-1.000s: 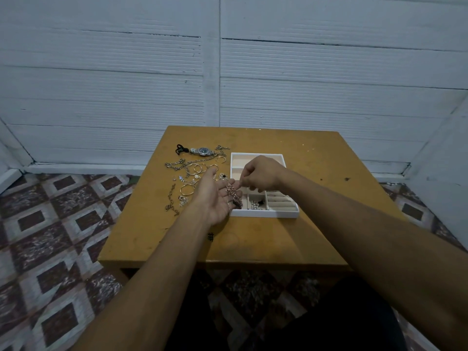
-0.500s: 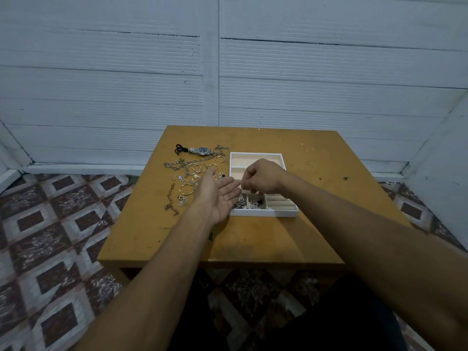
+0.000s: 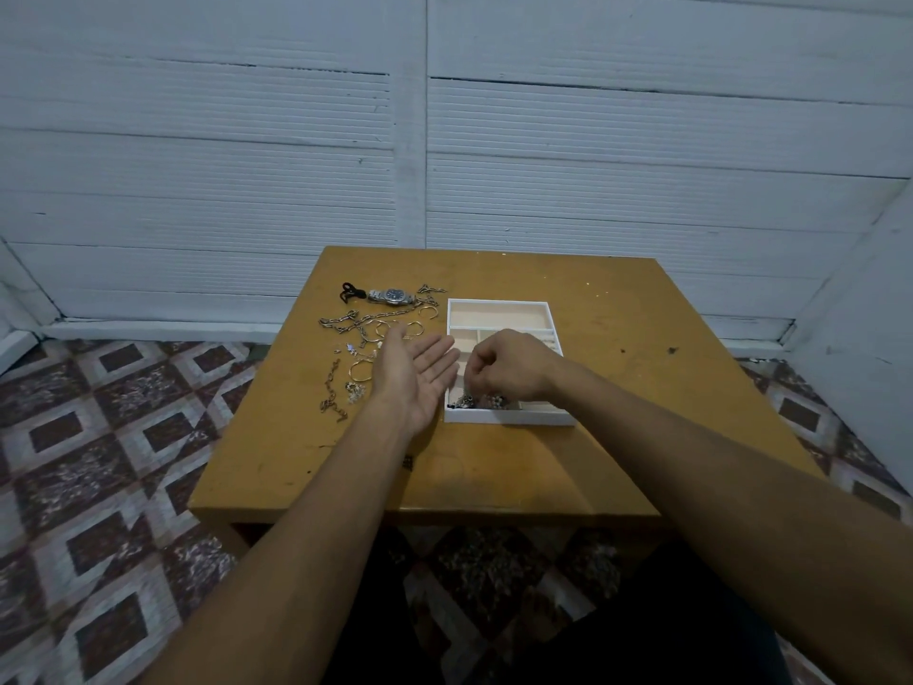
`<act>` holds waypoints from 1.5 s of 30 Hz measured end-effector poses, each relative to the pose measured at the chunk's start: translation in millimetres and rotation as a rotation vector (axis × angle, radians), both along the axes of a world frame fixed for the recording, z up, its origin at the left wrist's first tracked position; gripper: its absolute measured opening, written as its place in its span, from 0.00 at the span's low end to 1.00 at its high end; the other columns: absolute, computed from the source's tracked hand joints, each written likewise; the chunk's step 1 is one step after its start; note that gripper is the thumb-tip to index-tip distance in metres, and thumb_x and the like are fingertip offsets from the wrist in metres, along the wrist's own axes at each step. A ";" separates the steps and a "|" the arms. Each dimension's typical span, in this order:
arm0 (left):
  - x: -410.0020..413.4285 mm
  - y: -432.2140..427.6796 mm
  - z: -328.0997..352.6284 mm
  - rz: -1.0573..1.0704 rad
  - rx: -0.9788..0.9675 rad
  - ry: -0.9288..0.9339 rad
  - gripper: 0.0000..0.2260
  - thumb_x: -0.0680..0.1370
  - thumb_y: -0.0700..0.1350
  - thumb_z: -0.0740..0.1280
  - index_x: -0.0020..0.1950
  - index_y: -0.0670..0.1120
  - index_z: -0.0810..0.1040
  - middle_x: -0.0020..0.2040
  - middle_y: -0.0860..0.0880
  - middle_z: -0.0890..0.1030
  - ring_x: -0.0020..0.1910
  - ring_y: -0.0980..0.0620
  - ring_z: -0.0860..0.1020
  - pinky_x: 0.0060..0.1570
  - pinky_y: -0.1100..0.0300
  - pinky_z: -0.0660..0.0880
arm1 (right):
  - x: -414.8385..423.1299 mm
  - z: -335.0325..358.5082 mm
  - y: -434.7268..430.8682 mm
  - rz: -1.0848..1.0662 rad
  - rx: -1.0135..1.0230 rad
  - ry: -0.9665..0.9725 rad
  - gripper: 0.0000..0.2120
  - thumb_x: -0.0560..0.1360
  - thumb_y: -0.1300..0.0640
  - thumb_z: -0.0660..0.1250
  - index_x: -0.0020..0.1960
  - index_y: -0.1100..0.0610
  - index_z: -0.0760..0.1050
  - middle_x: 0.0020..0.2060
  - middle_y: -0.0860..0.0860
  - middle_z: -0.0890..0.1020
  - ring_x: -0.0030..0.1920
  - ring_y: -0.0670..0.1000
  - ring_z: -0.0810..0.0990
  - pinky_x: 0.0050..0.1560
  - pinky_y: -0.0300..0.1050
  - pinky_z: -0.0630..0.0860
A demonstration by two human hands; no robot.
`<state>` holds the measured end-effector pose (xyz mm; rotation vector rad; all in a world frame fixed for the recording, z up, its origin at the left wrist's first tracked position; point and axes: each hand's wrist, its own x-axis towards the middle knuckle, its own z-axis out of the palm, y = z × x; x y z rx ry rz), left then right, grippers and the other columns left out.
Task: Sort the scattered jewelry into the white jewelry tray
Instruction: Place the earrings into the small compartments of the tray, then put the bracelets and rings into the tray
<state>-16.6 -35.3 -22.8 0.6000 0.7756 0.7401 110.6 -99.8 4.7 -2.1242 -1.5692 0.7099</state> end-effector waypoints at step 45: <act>-115.2 51.3 -21.5 -0.036 1.230 1.090 0.10 0.80 0.48 0.63 0.52 0.46 0.82 0.48 0.52 0.81 0.49 0.55 0.76 0.49 0.57 0.73 | -64.3 -23.1 84.7 0.127 0.054 -0.345 0.02 0.72 0.55 0.69 0.43 0.50 0.76 0.44 0.49 0.79 0.48 0.52 0.77 0.44 0.45 0.74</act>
